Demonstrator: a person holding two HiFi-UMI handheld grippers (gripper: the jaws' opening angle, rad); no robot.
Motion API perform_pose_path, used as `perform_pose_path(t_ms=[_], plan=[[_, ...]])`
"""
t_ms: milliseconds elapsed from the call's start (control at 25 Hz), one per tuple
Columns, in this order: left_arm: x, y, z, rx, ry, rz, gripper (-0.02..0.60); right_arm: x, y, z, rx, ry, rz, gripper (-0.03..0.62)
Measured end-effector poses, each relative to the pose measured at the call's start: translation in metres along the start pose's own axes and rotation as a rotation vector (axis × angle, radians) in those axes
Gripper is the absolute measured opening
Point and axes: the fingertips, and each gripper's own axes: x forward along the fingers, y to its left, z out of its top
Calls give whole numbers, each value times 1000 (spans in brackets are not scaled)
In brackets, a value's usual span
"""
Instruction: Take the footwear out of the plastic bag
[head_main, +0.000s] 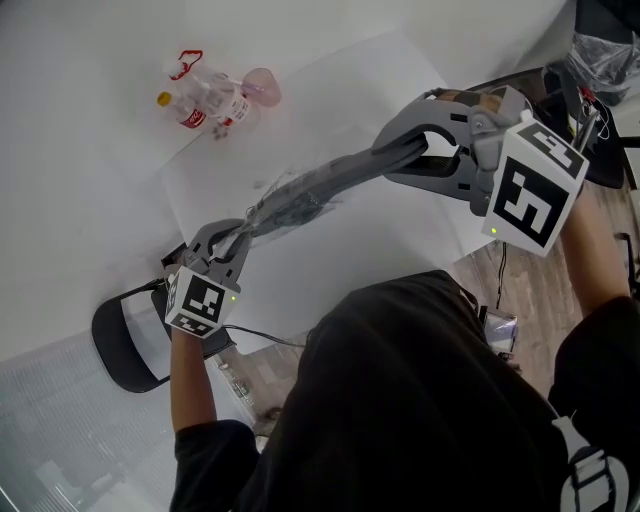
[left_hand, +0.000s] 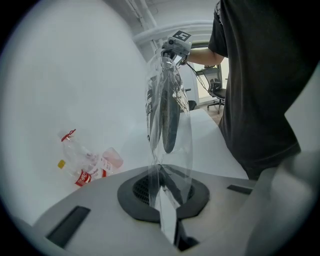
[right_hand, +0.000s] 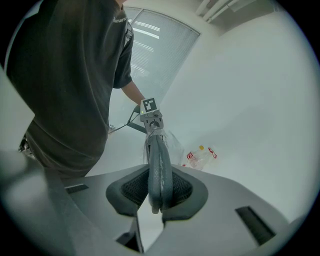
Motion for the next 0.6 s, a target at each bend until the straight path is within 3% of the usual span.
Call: perform_pose_path(t_ms=[600], plan=[[1, -1, -12, -35, -7, 9, 23, 1, 0, -3, -8, 1, -4, 78]])
